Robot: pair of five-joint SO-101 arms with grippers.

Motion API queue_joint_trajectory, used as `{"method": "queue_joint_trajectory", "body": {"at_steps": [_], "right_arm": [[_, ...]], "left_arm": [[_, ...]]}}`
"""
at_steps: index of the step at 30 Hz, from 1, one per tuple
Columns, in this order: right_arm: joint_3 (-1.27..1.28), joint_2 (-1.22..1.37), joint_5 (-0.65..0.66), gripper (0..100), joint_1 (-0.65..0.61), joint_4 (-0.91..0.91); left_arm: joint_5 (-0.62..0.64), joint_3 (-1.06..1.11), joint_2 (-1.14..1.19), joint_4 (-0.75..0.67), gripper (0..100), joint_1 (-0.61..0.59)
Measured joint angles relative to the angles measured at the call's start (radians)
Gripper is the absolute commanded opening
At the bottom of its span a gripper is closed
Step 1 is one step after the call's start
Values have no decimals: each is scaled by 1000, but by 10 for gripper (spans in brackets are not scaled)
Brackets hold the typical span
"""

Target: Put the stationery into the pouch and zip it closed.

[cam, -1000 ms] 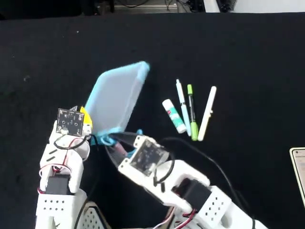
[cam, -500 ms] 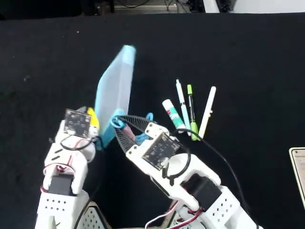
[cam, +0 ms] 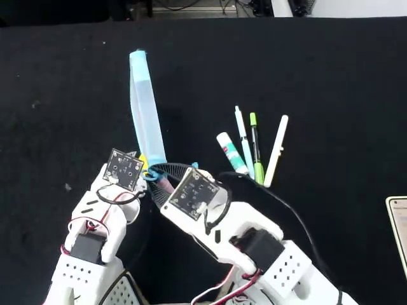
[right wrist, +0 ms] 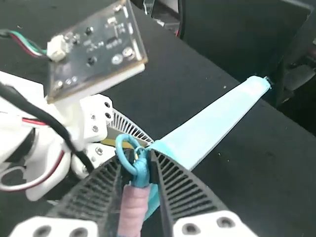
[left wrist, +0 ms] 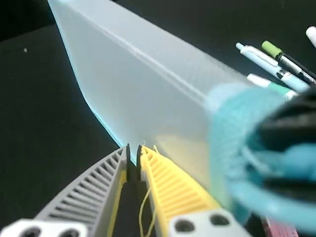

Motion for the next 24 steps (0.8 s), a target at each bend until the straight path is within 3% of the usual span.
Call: {"method": "queue_joint_trajectory", "body": {"at_steps": [4,13,18,24], "right_arm": [[38,0,0,11,-3,-20],[173,0,-2,11,-25,-157],[221,0,-2,11,-120,-167],[222,0,0,11,-132,-167]], "left_arm": [[0,0,0,6,60,-9],[0,0,0,-61,58,-247],[0,0,0,-66,58,-298],[0,0,0,-66,58,-334]]}}
